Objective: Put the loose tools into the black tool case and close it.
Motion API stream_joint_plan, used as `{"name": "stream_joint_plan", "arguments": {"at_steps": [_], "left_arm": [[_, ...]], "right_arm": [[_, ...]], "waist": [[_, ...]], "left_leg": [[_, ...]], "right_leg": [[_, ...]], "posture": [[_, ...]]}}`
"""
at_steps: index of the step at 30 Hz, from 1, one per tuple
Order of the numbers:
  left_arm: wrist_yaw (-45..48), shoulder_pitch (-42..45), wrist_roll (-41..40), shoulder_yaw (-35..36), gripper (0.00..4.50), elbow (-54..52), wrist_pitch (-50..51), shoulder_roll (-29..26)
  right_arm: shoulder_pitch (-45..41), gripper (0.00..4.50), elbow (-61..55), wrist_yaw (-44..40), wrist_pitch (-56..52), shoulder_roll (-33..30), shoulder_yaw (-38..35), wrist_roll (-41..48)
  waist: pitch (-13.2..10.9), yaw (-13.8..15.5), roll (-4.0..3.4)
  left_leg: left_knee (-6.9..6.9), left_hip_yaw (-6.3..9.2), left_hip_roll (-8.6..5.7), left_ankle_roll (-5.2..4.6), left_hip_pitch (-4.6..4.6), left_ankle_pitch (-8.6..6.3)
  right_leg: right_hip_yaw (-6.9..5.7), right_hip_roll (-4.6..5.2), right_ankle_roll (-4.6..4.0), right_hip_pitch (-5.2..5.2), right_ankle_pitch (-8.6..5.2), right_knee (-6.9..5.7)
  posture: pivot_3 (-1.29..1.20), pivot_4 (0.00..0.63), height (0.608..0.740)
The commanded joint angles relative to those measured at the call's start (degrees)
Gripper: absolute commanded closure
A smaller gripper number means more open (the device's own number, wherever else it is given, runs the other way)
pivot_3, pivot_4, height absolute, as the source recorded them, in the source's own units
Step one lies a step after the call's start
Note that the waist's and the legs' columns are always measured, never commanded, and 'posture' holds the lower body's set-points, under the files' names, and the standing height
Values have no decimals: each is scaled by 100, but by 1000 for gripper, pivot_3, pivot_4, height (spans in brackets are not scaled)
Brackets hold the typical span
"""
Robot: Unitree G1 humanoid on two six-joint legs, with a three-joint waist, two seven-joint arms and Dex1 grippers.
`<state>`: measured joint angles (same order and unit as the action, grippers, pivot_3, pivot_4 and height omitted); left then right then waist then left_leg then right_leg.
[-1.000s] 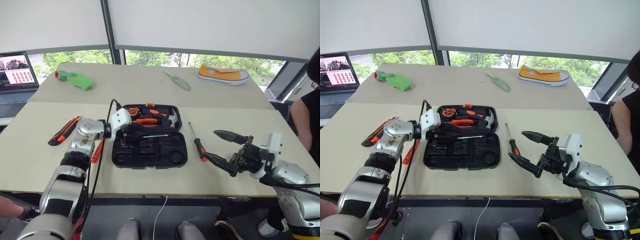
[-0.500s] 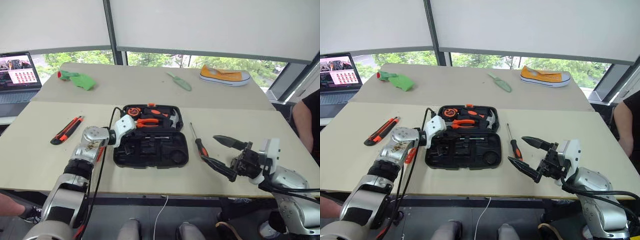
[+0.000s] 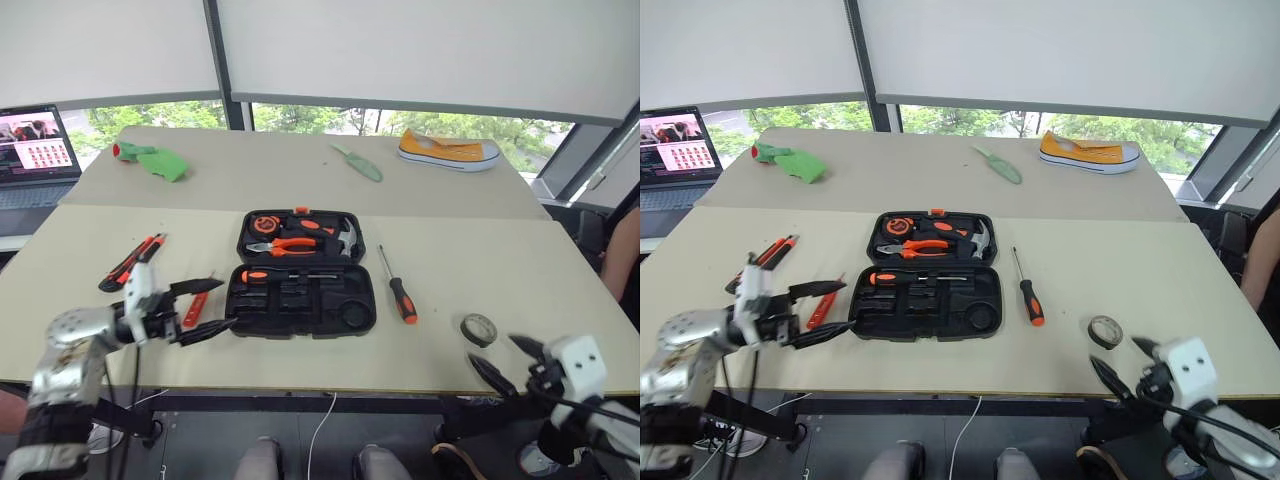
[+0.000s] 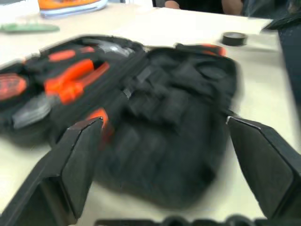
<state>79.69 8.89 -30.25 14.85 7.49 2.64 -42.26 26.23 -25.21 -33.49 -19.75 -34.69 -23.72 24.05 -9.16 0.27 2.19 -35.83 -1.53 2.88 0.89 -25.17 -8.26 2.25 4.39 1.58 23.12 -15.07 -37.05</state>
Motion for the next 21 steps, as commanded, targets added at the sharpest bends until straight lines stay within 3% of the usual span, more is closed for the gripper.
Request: {"name": "stream_joint_plan", "arguments": {"at_steps": [1, 3, 10, 12, 19, 21], "left_arm": [[-30, -392, -277, 250, 90, -768, 53, -100], [-127, -648, -420, 280, 90, -1072, 224, -68], [-438, -885, -454, 78, 90, -1678, 197, 224], [-512, -921, -427, 39, 90, -1769, 184, 287], [-782, -1064, -376, -23, 90, -1988, 181, 389], [-868, -1094, -351, 6, 0, -2009, 165, 388]], "right_arm": [[-205, 0, -644, 82, -399, -43, -194, 465], [-607, 0, -790, 218, -814, -126, -25, 618], [-2605, 0, -608, 770, -2668, -616, 1240, 515], [-3201, 0, -312, 965, -3143, -580, 1592, 417], [-4723, 0, 865, 1600, -4463, -51, 2592, -98], [-4887, 511, 970, 1581, -4455, 80, 2672, -142]], "waist": [[5, -5, -9], [8, -45, -16], [9, -80, -18], [11, -76, -13], [11, -90, -12], [11, -94, -12]], "left_leg": [[-1, -5, 5, 2, 3, -1], [0, -14, 13, 41, 7, -25], [-3, -24, 10, 40, 14, -24], [-3, -25, 8, -8, -1, 5], [3, -26, 1, -32, -15, -19], [3, -26, 1, -32, -15, -19]], "right_leg": [[1, 4, 4, -2, 0, 1], [6, 11, 24, -2, -6, 5], [11, 7, 18, -1, -2, 5], [10, 1, 7, 6, 4, 5], [12, 0, 38, 14, 7, 6], [11, -1, 38, 13, 7, 5]], "posture": [[0, 150, 740], [0, 150, 740], [0, 150, 740], [0, 150, 740], [0, 150, 740], [0, 150, 740]]}}
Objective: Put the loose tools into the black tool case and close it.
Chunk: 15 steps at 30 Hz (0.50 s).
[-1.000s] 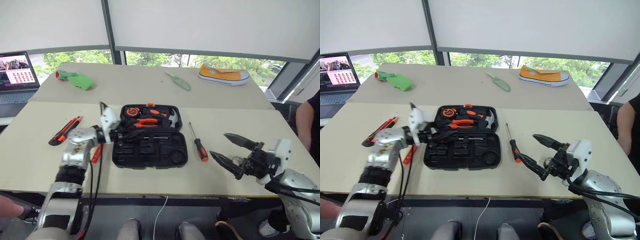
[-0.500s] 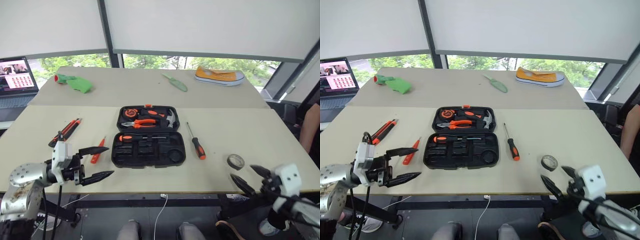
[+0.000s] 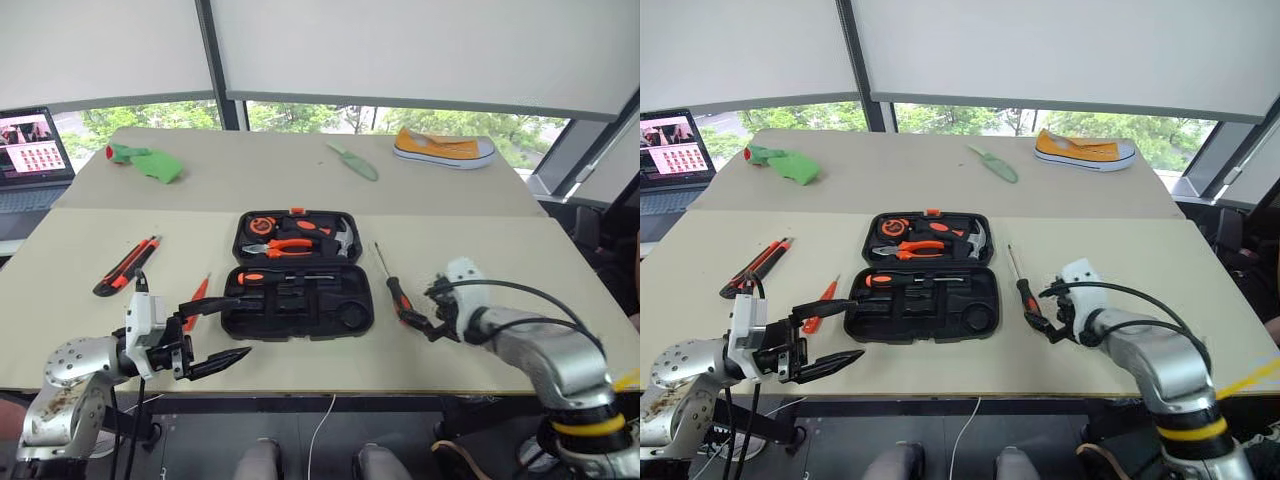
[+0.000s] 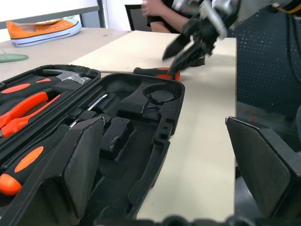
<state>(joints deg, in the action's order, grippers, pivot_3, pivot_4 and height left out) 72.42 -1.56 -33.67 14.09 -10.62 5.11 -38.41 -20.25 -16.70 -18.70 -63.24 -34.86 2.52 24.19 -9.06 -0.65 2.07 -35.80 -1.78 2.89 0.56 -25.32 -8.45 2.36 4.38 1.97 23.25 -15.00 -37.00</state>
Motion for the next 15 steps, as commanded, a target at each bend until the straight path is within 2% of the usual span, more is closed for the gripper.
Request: {"name": "stream_joint_plan", "arguments": {"at_steps": [1, 5, 9, 13, 15], "left_arm": [[-194, -60, 15, 102, 0, -202, -114, 8], [-361, -162, -21, 145, 0, -286, -132, 42], [-612, -238, -139, 194, 0, -381, -20, 140], [-892, -340, -269, 368, 0, -412, 87, 221], [-1019, -404, -312, 469, 0, -445, 114, 240]], "right_arm": [[-277, 738, 122, 113, -91, 208, 22, -150], [-143, 2083, 87, 573, -138, 581, -227, -371], [161, 3464, 346, 1256, 1138, 1171, -567, -884], [192, 3488, 375, 1189, 2557, 1371, -495, -1254], [3, 3488, 537, 657, 3247, 1242, -380, -1274]], "waist": [[0, -3, 0], [0, -6, 0], [2, 1, 3], [0, -21, -1], [0, -24, -1]], "left_leg": [[-2, 0, 0, 0, 1, 0], [-6, 0, 3, 0, 3, 0], [-6, 0, 4, 0, 4, 0], [-7, -5, 2, 0, 4, 0], [-6, -6, 4, 0, 4, 0]], "right_leg": [[1, 0, 0, 0, 0, 0], [0, -1, 1, -3, 1, -2], [-2, -1, 1, -5, 2, -2], [3, 0, 5, -2, 4, -3], [3, -2, 5, 0, 4, -3]], "posture": [[0, 150, 740], [0, 150, 740], [0, 150, 740], [0, 150, 740], [0, 150, 740]]}}
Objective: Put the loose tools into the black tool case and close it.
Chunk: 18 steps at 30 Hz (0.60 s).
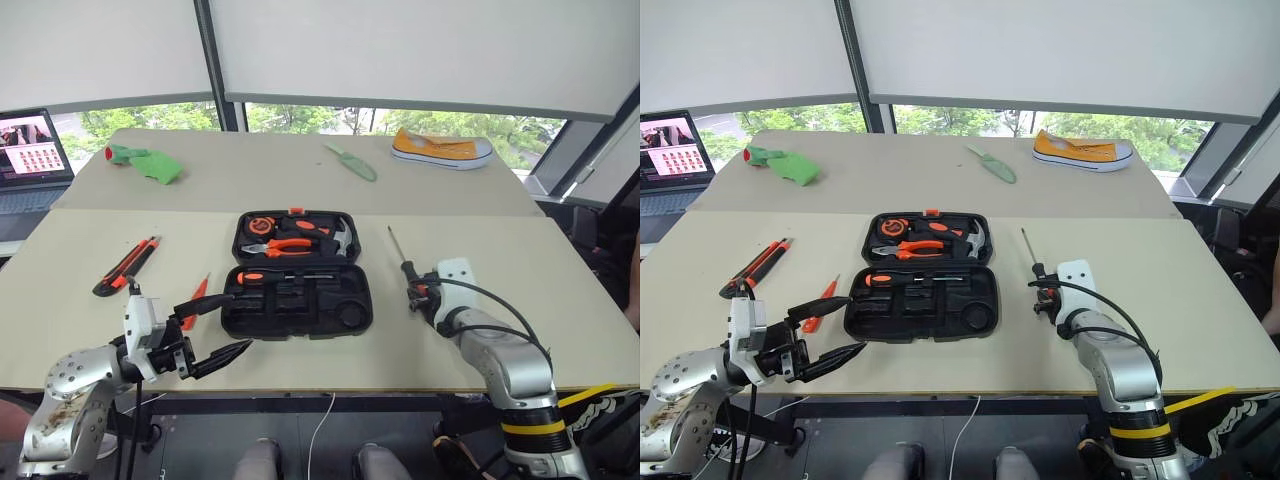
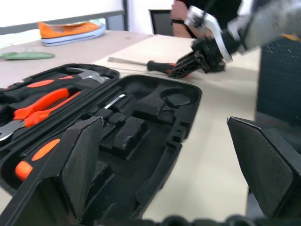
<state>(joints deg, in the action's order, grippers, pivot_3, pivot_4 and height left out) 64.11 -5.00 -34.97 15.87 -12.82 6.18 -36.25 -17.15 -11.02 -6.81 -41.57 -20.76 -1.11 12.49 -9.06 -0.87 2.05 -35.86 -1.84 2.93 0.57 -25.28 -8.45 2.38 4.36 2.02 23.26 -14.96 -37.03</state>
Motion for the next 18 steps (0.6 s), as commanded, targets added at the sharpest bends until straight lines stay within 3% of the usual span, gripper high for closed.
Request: {"name": "stream_joint_plan", "arguments": {"at_steps": [1, 5, 9, 18], "left_arm": [[-225, -125, -217, 399, 0, -202, -3, 25], [-343, -301, -241, 645, 0, -110, -73, 53], [-315, -361, -130, 635, 0, -45, -190, 97], [-253, -327, 11, 534, 0, 28, -337, 84]], "right_arm": [[-505, 3488, 46, -994, 1494, -273, 109, -69], [-1481, 3488, 564, -3183, 2723, -833, 1158, -270], [-2383, 3488, 1328, -4534, 3140, -973, 2089, -635], [-3489, 3488, 3486, -5522, 4007, -787, 2938, -1609]], "waist": [[-2, -18, -2], [-12, -128, -16], [-10, -145, -11], [-12, -28, -9]], "left_leg": [[0, 0, 2, 0, 1, 0], [2, -4, 5, 0, 5, 0], [14, 0, 10, 0, 14, 0], [9, -3, 2, 1, 9, -1]], "right_leg": [[0, -2, 0, -1, 0, 0], [4, -5, -1, 1, 1, 1], [-3, -11, -10, -6, -4, 0], [-4, 0, -11, 0, -3, 0]], "posture": [[0, 150, 740], [0, 150, 740], [0, 150, 740], [0, 150, 740]]}}
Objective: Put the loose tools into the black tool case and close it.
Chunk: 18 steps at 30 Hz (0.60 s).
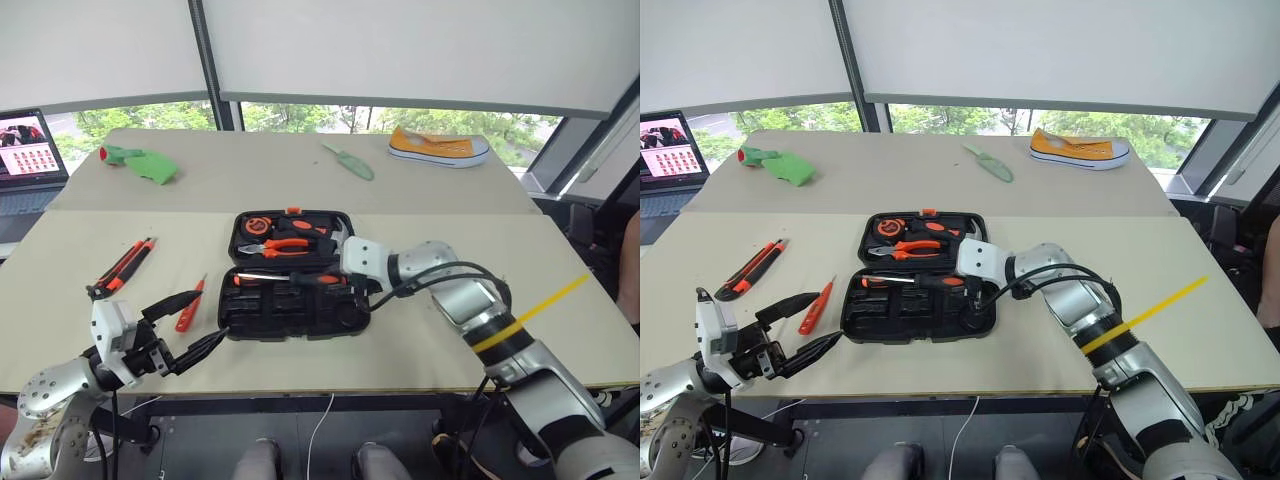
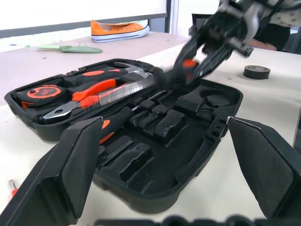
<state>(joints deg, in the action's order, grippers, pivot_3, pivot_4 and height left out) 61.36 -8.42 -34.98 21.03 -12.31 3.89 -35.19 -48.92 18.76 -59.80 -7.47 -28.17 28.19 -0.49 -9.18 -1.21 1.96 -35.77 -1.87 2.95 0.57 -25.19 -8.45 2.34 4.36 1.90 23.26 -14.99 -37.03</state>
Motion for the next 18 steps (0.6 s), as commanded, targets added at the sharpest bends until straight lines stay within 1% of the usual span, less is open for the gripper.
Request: {"name": "stream_joint_plan", "arguments": {"at_steps": [1, 5, 14, 16, 18], "left_arm": [[43, -3, 17, 23, 0, -15, -106, -38], [89, -3, 46, 41, 0, 31, -125, -67], [99, 119, 176, -18, 0, 160, -243, -24], [124, 130, 120, -39, 0, 184, -142, -57], [146, 138, 105, -59, 0, 188, -97, -82]], "right_arm": [[-379, 3488, 668, -259, 747, -57, 27, -395], [-495, 3488, 1119, -466, 1177, -104, 24, -615], [-601, 3488, 1500, -637, 1283, -95, -59, -803], [-581, 3488, 1482, -559, 1138, -88, -107, -832], [-565, 2479, 1419, -600, 1154, -36, -214, -702]], "waist": [[0, 5, -1], [0, 21, -1], [0, 24, -1], [0, 25, -1], [0, 25, -1]], "left_leg": [[0, 0, 0, 0, 0, 0], [1, -2, 2, 1, 1, 0], [2, -3, 2, 1, 1, -1], [2, -3, 2, 1, 1, -1], [2, -3, 2, 1, 1, -1]], "right_leg": [[0, 0, 0, 1, 0, 0], [-1, -1, 0, 2, 0, -1], [0, -1, -1, 2, 0, -4], [0, 0, -1, 2, 0, -4], [0, 0, -1, 2, 0, -4]], "posture": [[0, 150, 740], [0, 150, 740], [0, 150, 740], [0, 150, 740], [0, 150, 740]]}}
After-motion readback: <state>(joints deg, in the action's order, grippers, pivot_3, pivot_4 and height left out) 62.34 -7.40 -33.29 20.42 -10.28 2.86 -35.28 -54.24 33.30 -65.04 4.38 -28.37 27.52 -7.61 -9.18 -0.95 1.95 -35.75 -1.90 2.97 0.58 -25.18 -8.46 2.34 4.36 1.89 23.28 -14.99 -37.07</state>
